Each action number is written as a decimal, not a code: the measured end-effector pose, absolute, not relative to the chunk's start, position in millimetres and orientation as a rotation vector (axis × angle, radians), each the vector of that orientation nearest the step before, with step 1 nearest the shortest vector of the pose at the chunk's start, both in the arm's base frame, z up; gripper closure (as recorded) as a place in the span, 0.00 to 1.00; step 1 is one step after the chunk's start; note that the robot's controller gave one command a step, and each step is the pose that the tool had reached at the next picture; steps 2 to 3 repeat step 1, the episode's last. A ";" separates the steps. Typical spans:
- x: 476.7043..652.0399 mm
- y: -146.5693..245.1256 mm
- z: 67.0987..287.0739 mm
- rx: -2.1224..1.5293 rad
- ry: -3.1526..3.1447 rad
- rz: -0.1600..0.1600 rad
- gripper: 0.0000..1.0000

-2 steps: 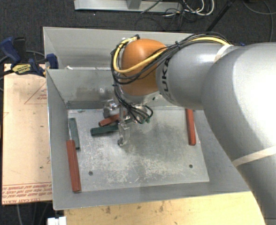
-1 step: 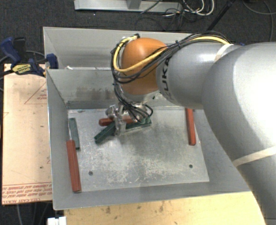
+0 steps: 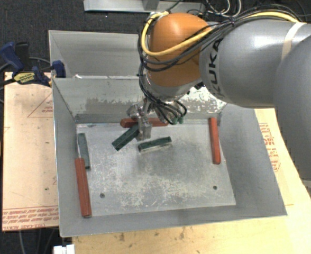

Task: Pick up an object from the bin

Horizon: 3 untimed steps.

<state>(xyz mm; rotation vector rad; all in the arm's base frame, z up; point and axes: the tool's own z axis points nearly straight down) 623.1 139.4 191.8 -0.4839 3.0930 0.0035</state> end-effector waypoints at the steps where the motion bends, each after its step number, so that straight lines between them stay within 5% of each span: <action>1: 622.6 114.2 332.4 -1.004 2.966 -0.001 1.00; 3: 622.6 114.2 332.4 -1.004 2.966 -0.001 1.00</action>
Offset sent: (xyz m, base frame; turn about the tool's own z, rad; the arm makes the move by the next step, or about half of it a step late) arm -0.0021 -0.0254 0.1373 -0.3456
